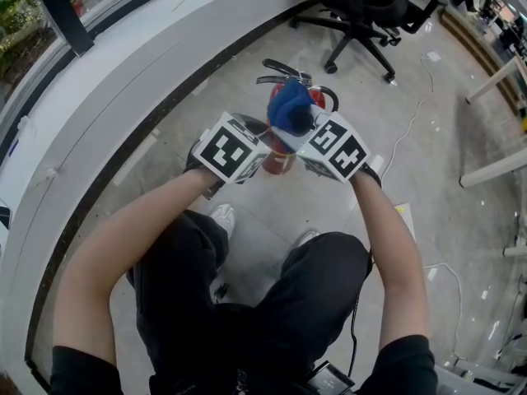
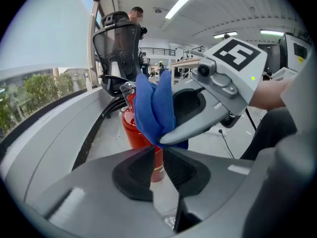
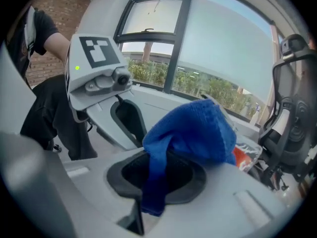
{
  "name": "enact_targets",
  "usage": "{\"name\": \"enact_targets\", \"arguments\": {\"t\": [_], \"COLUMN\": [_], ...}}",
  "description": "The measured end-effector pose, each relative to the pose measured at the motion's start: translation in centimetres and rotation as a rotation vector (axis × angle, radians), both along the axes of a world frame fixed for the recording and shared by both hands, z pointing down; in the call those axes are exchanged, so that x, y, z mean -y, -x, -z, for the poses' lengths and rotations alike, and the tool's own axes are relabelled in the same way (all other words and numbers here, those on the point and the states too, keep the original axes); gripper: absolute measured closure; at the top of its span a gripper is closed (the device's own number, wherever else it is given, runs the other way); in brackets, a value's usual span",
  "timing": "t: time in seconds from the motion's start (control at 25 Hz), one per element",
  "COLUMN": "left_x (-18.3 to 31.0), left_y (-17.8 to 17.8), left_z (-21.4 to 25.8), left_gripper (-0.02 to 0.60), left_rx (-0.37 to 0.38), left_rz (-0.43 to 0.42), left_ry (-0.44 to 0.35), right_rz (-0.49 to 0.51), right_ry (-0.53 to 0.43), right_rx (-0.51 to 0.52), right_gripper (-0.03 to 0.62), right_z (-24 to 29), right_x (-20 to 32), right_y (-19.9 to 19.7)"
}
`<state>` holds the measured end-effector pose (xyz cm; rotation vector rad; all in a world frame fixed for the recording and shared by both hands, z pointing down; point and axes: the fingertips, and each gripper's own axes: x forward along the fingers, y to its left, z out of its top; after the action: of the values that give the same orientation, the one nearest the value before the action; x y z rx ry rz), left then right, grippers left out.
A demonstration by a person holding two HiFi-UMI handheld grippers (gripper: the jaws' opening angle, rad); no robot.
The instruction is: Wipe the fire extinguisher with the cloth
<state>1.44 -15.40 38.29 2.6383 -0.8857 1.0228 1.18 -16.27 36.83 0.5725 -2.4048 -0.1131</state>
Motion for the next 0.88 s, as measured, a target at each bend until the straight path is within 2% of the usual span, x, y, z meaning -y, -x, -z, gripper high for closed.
{"name": "enact_targets", "arguments": {"t": [0.28, 0.48, 0.64, 0.72, 0.88], "left_x": [-0.5, 0.4, 1.4, 1.9, 2.1], "left_y": [0.8, 0.2, -0.5, -0.8, -1.2], "left_z": [-0.9, -0.1, 0.1, 0.5, 1.5], "left_gripper": [0.523, 0.523, 0.525, 0.577, 0.577], "left_rx": [0.031, 0.018, 0.027, 0.019, 0.005], "left_rz": [-0.013, -0.017, -0.023, -0.017, -0.019], "left_ry": [0.02, -0.009, -0.045, -0.071, -0.099], "right_rz": [0.026, -0.039, -0.147, -0.196, -0.215], "right_ry": [0.079, 0.097, 0.052, 0.018, -0.083], "right_rx": [-0.014, -0.056, -0.069, -0.046, -0.032], "right_gripper": [0.526, 0.526, 0.526, 0.526, 0.526], "right_z": [-3.0, -4.5, -3.1, -1.2, 3.3], "right_x": [-2.0, -1.4, 0.9, 2.2, 3.9], "right_y": [-0.1, -2.9, -6.5, -7.9, -7.9]}}
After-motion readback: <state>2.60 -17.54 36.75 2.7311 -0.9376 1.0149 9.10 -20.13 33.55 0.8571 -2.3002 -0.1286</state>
